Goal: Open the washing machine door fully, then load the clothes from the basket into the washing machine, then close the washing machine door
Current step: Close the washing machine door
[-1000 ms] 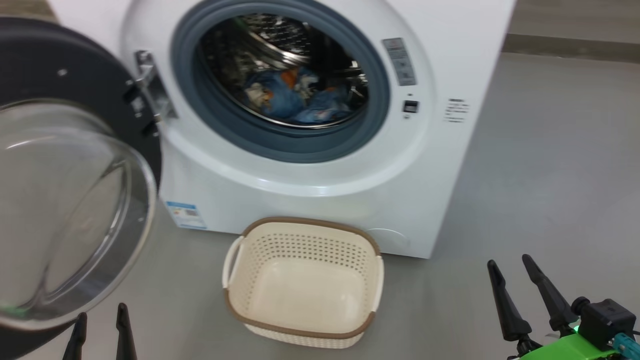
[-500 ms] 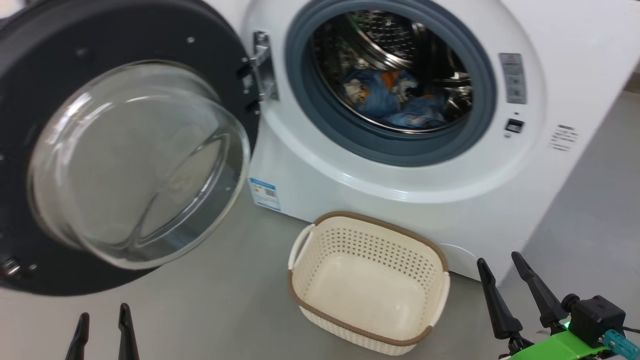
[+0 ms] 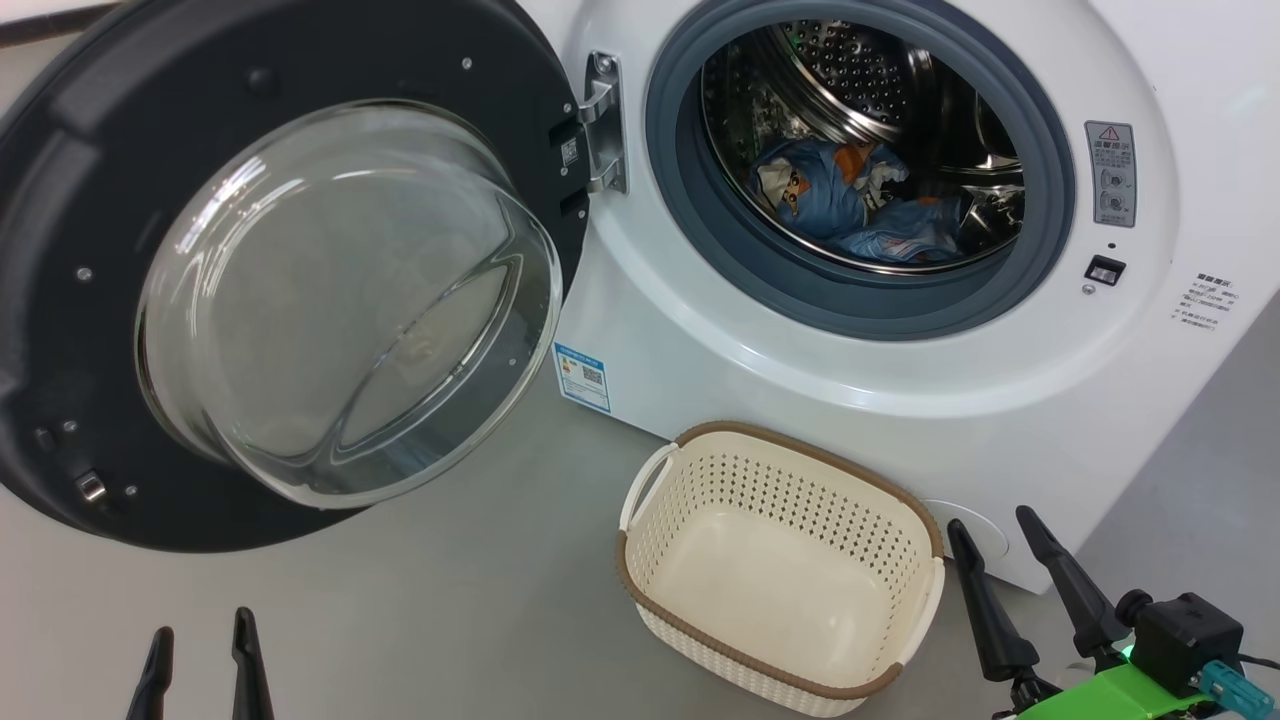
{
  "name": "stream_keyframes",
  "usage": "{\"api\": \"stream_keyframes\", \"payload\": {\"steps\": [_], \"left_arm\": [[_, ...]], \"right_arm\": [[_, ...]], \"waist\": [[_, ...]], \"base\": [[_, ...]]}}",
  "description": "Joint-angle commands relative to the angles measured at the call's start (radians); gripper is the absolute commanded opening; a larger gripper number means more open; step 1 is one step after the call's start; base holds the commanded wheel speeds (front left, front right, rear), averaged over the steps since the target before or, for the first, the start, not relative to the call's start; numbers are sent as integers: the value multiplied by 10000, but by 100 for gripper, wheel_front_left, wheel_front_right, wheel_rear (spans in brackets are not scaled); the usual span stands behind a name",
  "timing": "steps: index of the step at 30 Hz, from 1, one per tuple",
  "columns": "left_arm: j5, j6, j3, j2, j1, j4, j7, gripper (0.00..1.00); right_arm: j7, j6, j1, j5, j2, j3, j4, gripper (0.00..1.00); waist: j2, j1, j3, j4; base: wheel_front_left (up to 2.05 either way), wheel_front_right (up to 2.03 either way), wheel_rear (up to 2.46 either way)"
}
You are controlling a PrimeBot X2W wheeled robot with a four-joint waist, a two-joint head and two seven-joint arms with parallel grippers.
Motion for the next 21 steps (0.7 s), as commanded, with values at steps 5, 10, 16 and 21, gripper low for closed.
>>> {"api": "stream_keyframes", "payload": {"steps": [5, 10, 16, 21], "left_arm": [[-121, 8, 366, 44, -236, -341, -55, 76], [-581, 8, 533, 20, -402, -778, -55, 0], [-1147, 8, 842, 527, -944, -1615, -55, 0], [-3170, 8, 1841, 1616, -2370, -1971, -55, 0]], "right_arm": [[-51, 75, -319, 27, -149, 222, -243, 100], [-51, 75, -337, 22, -176, 207, -278, 100], [-51, 75, -416, 11, -246, 140, -308, 100], [-51, 75, -556, -35, -372, 199, -354, 100]], "waist": [[0, 0, 45, -8], [0, 0, 216, -88], [0, 0, 532, -127], [0, 0, 998, -189]], "base": [[0, 0, 0], [0, 0, 0], [0, 0, 0], [0, 0, 0]]}}
